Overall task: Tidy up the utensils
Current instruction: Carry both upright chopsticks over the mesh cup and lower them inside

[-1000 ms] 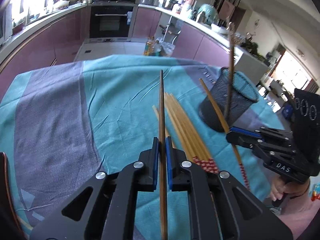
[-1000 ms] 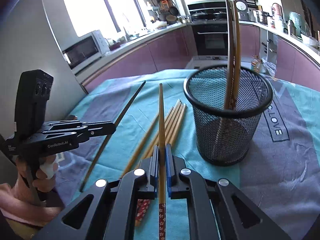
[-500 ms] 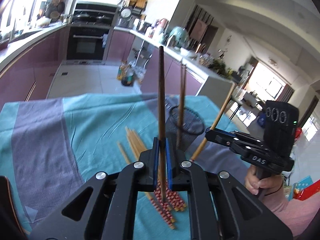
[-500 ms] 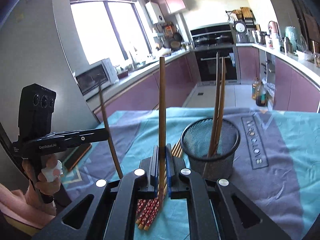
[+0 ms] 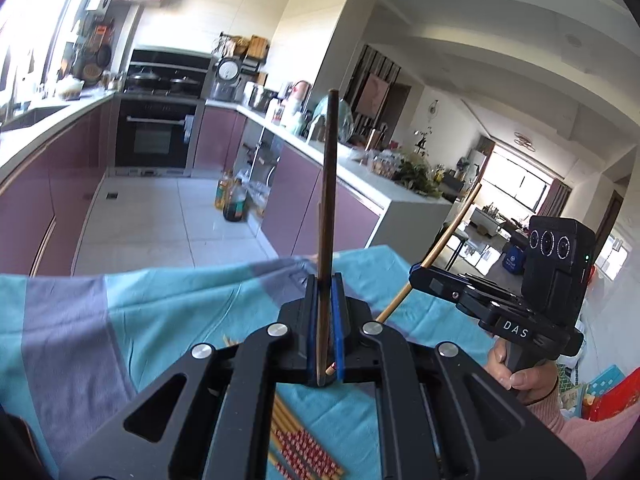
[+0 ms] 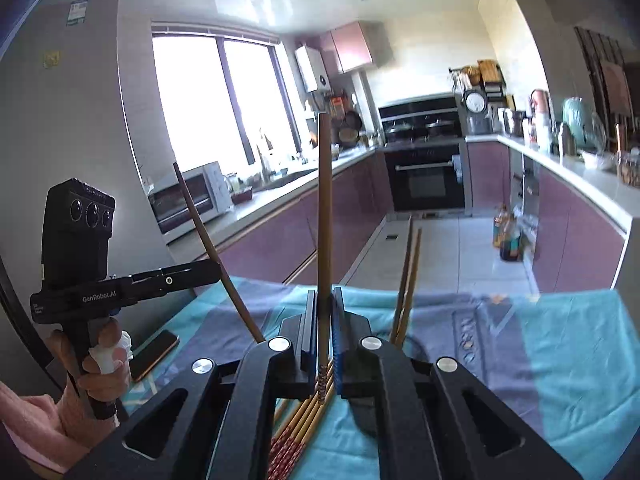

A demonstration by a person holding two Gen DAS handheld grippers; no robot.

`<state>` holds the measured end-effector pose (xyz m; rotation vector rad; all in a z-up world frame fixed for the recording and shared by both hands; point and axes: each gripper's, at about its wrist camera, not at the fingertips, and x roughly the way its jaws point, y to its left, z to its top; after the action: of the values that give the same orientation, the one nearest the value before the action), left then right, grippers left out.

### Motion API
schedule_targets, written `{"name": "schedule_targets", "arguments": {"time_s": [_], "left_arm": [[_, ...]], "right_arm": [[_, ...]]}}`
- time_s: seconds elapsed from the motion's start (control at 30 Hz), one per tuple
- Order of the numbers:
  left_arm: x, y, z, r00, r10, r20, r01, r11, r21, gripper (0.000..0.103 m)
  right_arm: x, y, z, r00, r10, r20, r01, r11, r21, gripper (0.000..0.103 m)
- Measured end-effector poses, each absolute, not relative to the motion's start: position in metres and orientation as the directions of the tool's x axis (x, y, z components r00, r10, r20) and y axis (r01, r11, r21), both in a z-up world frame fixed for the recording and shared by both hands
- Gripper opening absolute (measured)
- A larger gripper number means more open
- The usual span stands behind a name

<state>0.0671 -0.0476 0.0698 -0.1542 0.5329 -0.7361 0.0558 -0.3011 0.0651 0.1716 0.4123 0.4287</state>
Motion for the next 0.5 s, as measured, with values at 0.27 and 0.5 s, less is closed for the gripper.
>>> {"name": "schedule_targets", "arguments": {"time_s": [0.27,0.5], "left_arm": [[0.074,-0.072,0.099,0.636,-0.675,-0.373,0.623,0.735,-0.267,0.007],[0.087,-0.095,0.092,0.619,-0.662,-0.423,0.622,0.742,-0.251,0.007]], "right_arm": [[0.063,-0.313,0.08,0.865,0.382,-0.326,-0.327,0.921,0.211,0.006],[0.075,-0.311,0.068,0.85,0.361,-0.384,-0.309,0.932,0.191,0.006]]}}
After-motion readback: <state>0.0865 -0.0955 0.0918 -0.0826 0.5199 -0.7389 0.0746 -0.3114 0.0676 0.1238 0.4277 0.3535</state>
